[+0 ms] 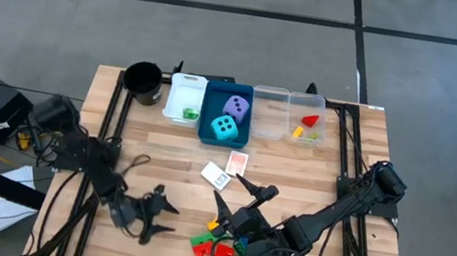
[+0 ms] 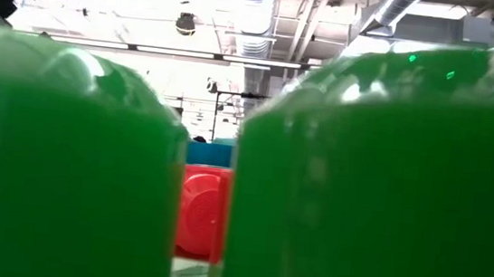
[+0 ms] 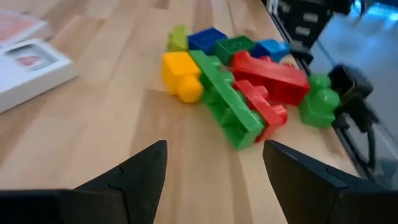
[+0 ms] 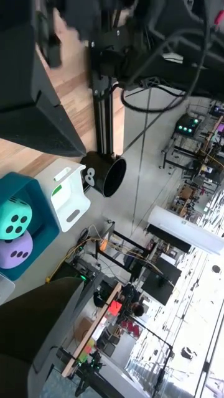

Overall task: Pick & Place Toys
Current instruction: Put the large green game piece into the white bin

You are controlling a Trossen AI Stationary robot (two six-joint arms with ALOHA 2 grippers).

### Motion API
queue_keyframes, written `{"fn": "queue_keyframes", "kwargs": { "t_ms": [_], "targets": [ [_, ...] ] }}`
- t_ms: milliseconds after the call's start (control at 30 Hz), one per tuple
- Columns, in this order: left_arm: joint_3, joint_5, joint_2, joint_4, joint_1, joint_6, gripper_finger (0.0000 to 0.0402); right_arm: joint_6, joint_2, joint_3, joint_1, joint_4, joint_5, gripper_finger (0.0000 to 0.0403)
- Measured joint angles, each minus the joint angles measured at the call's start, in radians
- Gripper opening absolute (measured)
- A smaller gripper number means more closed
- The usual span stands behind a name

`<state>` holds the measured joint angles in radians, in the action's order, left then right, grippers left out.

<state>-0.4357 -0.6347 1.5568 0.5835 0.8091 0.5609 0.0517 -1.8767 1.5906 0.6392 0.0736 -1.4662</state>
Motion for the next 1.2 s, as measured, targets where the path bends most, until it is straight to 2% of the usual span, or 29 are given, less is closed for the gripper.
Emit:
{"fn": "queue_keyframes", "kwargs": {
  "t_ms": [233,567,800,1200],
  "targets": [
    [-0.163,-0.003,0.195,0.002,0.019,-0.090,0.0260,0.000,0.000,0.000,0.000,0.001,0.000,0.0327],
    [-0.232,-0.030,0.355,0.000,0.015,0.049,0.0260,0.000,0.000,0.000,0.000,0.001,0.000,0.0327],
    [-0.271,-0.058,0.419,0.004,0.005,0.076,0.0260,0.000,0.000,0.000,0.000,0.001,0.000,0.0327],
    [-0.304,-0.048,0.422,0.004,-0.018,0.109,0.0260,0.000,-0.001,0.000,0.000,0.001,0.000,0.0327]
  ]
}}
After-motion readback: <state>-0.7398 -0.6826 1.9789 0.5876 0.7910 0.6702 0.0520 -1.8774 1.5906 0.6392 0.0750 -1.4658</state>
